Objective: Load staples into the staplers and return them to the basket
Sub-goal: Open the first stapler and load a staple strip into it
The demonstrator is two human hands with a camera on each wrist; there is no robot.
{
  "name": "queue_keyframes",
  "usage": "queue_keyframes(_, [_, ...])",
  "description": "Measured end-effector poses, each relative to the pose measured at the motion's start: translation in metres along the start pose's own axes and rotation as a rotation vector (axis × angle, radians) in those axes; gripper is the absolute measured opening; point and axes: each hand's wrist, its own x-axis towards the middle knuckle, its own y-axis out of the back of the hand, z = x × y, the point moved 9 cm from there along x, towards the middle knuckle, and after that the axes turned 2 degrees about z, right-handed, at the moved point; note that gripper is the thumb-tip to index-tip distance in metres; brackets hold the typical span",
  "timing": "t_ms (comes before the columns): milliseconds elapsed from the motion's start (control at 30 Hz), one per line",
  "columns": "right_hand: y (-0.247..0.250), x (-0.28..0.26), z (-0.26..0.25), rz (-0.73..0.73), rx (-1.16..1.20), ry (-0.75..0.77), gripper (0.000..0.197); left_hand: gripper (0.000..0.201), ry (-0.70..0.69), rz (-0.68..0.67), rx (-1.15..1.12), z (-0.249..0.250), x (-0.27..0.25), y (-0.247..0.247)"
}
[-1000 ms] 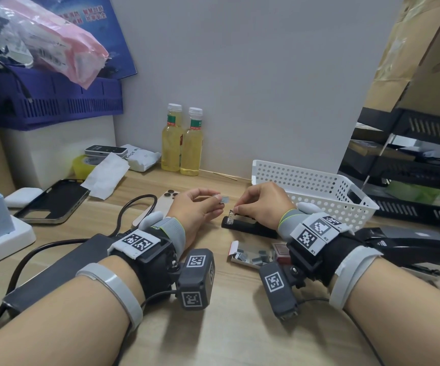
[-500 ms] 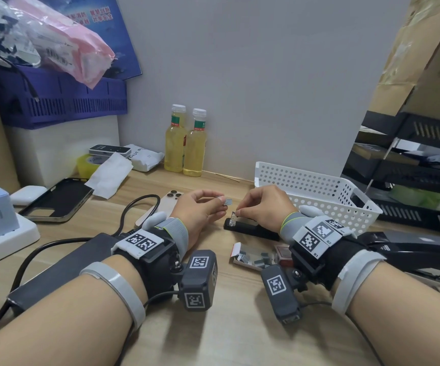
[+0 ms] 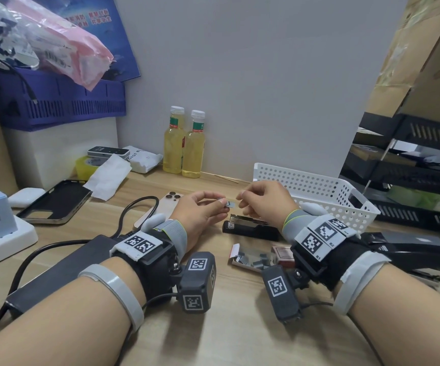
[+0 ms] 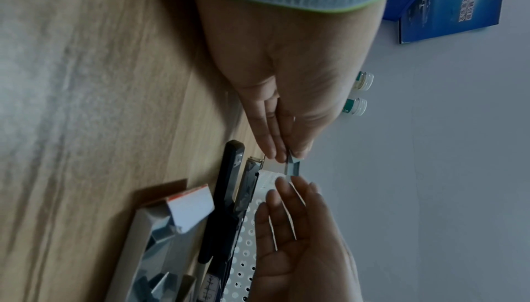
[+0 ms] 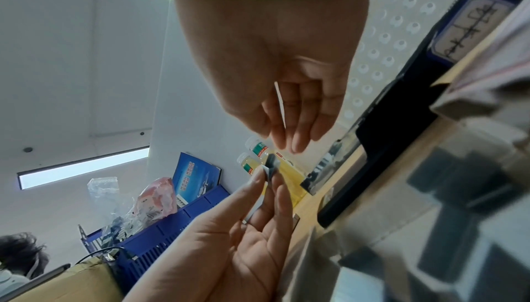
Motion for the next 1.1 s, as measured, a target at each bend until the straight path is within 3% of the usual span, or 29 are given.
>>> queue_keyframes(100, [-0.015, -0.008, 0.001, -0.153, 0.239, -0.115, 0.019, 0.02, -0.012, -0.048, -0.019, 0.002, -0.002, -0.005])
queue_keyframes(333, [-0.01, -0.012, 0.006, -0.192, 0.436, -0.155, 0.007, 0.019, -0.028, -0.062, -0.01, 0.006, -0.005, -0.009])
queue_keyframes(567, [0.012, -0.004, 0.006, -0.116, -0.207, 0.07, 0.006, 0.021, -0.012, 0.004, -0.007, 0.002, -0.001, -0.001])
queue_keyframes(733, [0.009, -0.003, 0.006, -0.117, -0.347, 0.085, 0.007, 0.02, -0.01, 0.008, 0.003, 0.002, -0.002, -0.001])
queue_keyframes(1100, [0.006, -0.002, 0.009, -0.147, -0.389, 0.091, 0.007, 0.014, -0.004, 0.002, 0.015, 0.001, -0.003, -0.003])
